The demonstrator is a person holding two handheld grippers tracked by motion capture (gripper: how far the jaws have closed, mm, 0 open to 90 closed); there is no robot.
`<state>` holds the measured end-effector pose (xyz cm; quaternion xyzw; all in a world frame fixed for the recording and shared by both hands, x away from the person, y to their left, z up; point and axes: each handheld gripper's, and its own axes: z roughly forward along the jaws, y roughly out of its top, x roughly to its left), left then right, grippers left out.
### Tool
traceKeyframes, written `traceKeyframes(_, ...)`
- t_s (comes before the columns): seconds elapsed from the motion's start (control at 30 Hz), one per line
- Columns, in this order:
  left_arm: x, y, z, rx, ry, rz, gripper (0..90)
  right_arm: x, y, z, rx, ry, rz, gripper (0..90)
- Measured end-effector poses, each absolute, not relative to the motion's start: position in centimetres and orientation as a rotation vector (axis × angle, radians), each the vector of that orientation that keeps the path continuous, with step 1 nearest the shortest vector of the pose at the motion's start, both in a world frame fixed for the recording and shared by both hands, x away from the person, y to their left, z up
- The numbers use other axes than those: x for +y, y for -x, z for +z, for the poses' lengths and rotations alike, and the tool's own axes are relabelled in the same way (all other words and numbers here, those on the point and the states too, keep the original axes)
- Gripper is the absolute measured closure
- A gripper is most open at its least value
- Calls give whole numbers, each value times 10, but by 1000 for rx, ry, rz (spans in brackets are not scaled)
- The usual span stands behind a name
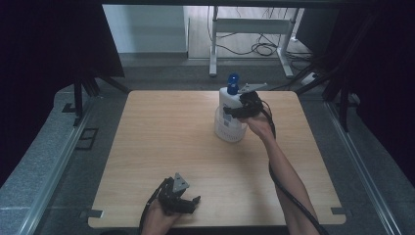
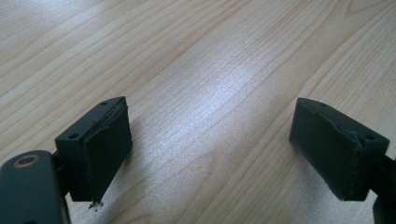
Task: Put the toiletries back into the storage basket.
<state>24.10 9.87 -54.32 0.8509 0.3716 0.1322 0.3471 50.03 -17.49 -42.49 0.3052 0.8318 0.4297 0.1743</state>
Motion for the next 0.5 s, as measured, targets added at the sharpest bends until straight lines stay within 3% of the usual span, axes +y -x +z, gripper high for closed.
traceKeyframes(0.5, 99, -241, -543, 961, -2211, 345, 121, -175, -502, -430, 2368, -893, 1241, 371)
